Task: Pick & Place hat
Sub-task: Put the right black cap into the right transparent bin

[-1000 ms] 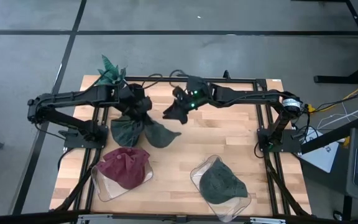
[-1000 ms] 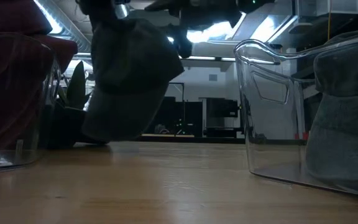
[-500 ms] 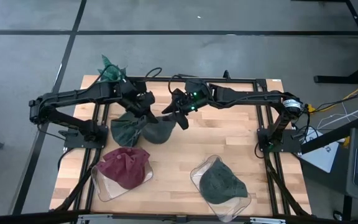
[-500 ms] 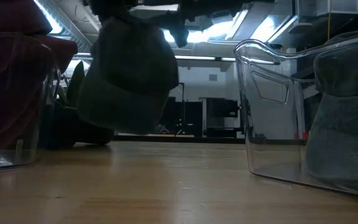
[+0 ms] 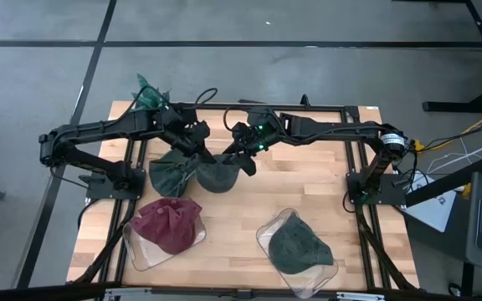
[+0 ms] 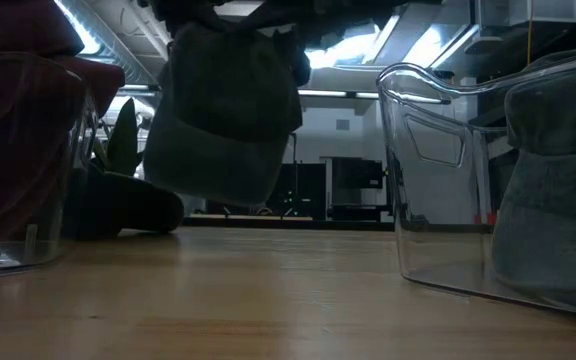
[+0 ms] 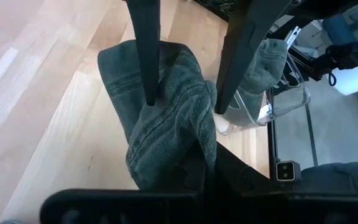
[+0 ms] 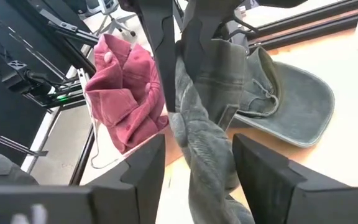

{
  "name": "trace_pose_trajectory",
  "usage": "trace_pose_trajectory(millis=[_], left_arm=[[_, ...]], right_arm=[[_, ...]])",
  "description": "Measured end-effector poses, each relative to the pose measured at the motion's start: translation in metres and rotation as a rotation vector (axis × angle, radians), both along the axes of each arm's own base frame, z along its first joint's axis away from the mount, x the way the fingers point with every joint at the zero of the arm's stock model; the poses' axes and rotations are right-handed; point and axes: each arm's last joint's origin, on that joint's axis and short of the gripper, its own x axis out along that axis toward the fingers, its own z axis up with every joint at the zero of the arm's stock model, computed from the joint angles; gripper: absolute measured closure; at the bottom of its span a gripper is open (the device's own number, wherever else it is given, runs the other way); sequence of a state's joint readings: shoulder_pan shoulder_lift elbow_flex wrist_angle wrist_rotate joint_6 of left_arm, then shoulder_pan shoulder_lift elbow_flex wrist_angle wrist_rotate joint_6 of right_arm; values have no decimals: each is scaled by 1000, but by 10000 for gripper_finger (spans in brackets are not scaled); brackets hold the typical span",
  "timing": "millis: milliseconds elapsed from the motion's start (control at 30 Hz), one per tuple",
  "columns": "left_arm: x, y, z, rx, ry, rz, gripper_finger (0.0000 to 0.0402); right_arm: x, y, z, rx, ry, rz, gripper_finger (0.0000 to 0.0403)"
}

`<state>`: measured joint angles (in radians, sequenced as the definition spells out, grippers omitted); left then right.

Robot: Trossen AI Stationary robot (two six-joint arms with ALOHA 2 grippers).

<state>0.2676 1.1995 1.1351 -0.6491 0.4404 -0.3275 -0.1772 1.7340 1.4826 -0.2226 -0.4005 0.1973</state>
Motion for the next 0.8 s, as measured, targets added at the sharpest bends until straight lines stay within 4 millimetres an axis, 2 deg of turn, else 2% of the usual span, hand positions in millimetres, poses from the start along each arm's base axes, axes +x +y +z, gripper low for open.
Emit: trace_pose_trajectory(millis=[67,167,367,633,800], left_arm=[[0,0,0,9,-1,-2,398],[0,0,0,24,-4,-9,398],[0,2,0,93,-3,13,398],[1,1,0,155,-25,-36,381],[3,-3,5,191,-81,-67,351]], right_arm=[[0,0,0,11,1,6,229],[0,1,0,56,8,21,269],[0,2,0,110,19,27,385],[0,5,2,253,65,-8,396],[-1,14,17,249,93,0,398]])
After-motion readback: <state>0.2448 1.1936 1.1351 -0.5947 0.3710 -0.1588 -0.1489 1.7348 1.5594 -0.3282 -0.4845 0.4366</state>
